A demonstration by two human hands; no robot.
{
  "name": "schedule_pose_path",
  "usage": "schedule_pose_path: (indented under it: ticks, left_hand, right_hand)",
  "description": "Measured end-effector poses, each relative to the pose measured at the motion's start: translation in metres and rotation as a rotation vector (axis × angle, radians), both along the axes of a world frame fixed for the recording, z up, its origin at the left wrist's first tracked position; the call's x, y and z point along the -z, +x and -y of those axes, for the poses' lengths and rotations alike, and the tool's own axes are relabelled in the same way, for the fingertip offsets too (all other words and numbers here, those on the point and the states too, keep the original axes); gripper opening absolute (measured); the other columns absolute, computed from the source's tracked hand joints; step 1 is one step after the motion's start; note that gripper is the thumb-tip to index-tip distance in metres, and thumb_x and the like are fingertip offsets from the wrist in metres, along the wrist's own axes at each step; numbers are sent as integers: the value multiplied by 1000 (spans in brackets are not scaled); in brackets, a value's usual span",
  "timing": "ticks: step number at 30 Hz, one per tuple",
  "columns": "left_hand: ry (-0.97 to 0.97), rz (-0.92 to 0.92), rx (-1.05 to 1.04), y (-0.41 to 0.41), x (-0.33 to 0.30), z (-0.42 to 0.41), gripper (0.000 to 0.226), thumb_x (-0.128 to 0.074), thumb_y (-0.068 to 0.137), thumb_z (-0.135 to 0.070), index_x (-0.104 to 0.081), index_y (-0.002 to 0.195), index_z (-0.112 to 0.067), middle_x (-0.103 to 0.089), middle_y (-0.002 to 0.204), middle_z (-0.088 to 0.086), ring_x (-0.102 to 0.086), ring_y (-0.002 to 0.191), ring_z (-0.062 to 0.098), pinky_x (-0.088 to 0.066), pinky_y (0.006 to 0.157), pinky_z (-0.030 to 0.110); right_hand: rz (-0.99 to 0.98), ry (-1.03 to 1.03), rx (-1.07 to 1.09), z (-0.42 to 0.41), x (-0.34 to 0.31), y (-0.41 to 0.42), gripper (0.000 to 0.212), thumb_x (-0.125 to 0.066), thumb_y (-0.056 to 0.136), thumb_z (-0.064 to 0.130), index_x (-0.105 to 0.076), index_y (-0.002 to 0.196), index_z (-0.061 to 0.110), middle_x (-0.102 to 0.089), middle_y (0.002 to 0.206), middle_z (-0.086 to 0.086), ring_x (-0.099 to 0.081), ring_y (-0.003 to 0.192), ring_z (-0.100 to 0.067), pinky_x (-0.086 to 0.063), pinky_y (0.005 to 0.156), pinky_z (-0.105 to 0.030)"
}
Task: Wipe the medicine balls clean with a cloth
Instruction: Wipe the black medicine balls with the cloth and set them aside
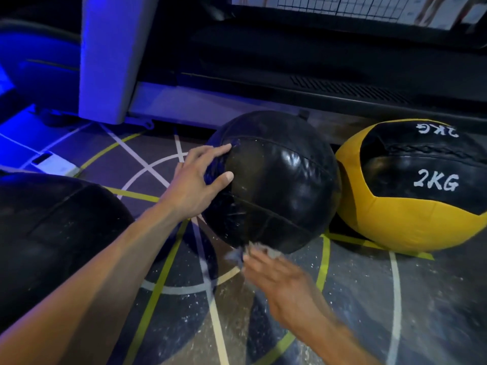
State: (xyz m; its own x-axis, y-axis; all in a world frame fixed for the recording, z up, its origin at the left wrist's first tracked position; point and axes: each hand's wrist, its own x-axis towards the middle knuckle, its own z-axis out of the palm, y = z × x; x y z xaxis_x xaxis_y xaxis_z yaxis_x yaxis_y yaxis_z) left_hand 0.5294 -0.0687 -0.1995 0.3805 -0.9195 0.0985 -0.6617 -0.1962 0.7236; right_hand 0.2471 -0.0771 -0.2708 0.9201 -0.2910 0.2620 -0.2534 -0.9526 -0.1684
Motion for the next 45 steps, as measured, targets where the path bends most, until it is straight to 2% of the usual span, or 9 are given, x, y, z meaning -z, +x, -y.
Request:
schedule_pose_path:
  ticks: [4, 9, 18, 26, 28, 32, 35, 41, 45]
  left_hand:
    - [4, 12, -22, -9, -5, -1, 53, -60, 99, -47, -40, 148, -53, -34, 150, -10, -32, 138, 24, -24, 113, 32]
    - [-24, 36, -10, -14, -4, -9, 54, -62, 97, -51, -42, 147, -53, -35, 149, -11, -35, 136, 24, -24, 111, 32]
    - [-34, 77, -5, -22, 2, -12, 56, -59, 93, -60, -40, 146, -58, -31, 147, -16, -36, 129, 24, -24, 108, 30]
    - [-65, 55, 22, -30, -5, -18, 48, -62, 99, -41, -46, 142, -57, -34, 143, -18, -33, 124, 17, -24, 108, 30]
    - [-134, 51, 8, -29, -4, -15, 44, -63, 101, -30, -53, 136, -54, -42, 137, -19, -41, 123, 16, -28, 107, 28]
    - [-223, 35, 16, -24, 1, -10, 48, -65, 96, -10, -62, 127, -47, -53, 126, -20, -48, 122, 5, -40, 110, 49]
    - [-205, 64, 46, -24, 0, -11, 46, -62, 100, -13, -62, 128, -49, -51, 128, -25, -48, 120, 11, -42, 106, 46]
    - [-198, -1, 27, -30, -1, -13, 52, -61, 99, -6, -63, 126, -51, -53, 124, -25, -48, 118, 14, -41, 106, 32]
    - [-234, -66, 24, -29, -5, -16, 41, -68, 95, -8, -68, 120, -41, -59, 119, -21, -52, 116, 2, -40, 109, 43]
  right_hand:
    - [251, 226, 171, 11, -47, -9, 49, -68, 88, 20, -60, 136, 29, -65, 133, 11, -62, 114, 1, -61, 83, -24]
    - [649, 165, 416, 80, -141, 35, 43, -63, 96, 7, -62, 138, 16, -58, 140, 5, -60, 120, -6, -49, 103, -19]
    - [7, 33, -44, -6, -39, 22, 44, -47, 85, 11, -76, 117, 19, -70, 129, 1, -57, 127, -16, -54, 98, -42]
    - [571, 96, 366, 78, -149, 55, 43, -58, 95, 0, -63, 136, 11, -63, 139, -4, -58, 132, -16, -42, 112, -21]
    - [458, 73, 321, 78, -135, 70, 41, -50, 96, 2, -64, 133, 11, -64, 135, -8, -59, 129, -18, -37, 110, -11]
    - [59, -52, 71, 23, -57, 46, 43, -56, 81, 0, -71, 121, 3, -66, 130, -15, -59, 123, -33, -49, 106, -50]
    - [-106, 15, -108, -7, -31, 12, 36, -51, 83, 12, -79, 104, 18, -74, 116, 3, -69, 100, -18, -59, 89, -40]
    - [558, 82, 161, 42, -141, 48, 27, -53, 97, -3, -74, 113, 4, -72, 122, -6, -66, 121, -17, -51, 107, -34]
    - [447, 65, 311, 71, -136, 72, 44, -53, 92, -4, -64, 133, 6, -62, 139, -11, -60, 128, -25, -53, 105, -47]
